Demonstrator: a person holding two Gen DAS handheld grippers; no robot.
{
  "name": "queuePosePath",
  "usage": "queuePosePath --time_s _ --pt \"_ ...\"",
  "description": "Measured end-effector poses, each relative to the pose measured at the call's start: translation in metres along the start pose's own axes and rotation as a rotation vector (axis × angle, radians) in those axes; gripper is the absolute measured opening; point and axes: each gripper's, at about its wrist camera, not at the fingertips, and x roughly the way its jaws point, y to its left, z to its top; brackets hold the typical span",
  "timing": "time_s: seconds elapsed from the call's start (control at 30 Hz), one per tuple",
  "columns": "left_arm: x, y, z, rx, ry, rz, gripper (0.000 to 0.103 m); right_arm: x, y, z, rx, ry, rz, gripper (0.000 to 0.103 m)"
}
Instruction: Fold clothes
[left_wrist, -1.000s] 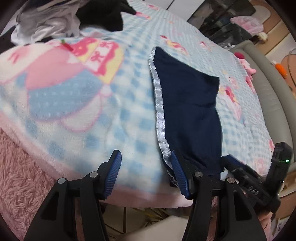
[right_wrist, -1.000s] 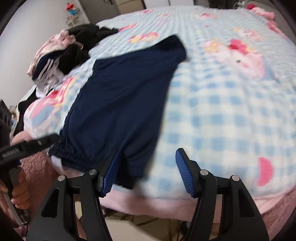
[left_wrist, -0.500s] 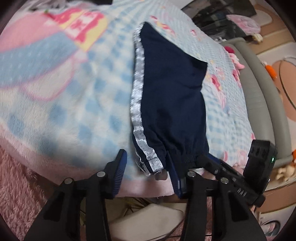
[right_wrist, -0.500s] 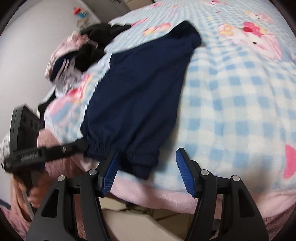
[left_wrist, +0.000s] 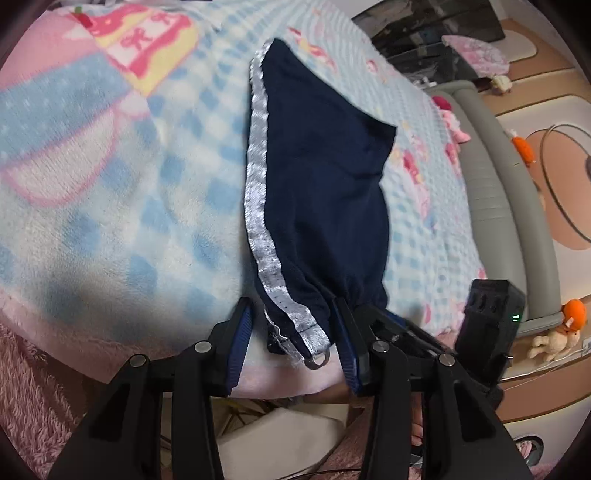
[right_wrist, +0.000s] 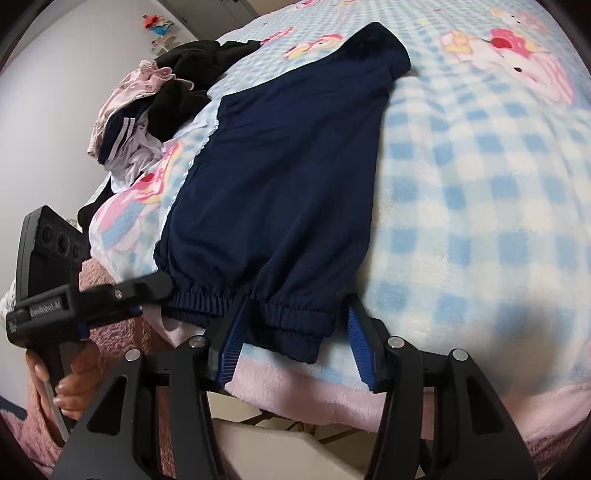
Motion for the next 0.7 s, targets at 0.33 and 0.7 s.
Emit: queuePosePath --time_s 0.33,0.7 --pt "0.005 -0.005 -0.002 0.03 0.012 0.024 0.046 0.0 0.009 -0.002 -0.064 0.004 -0.036 0.046" --pt "-0.016 -0.021 -0.014 0.11 -0.058 0.031 0.032 -0.026 0.024 -0.005 -0.116 -0.056 -0.032 0.022"
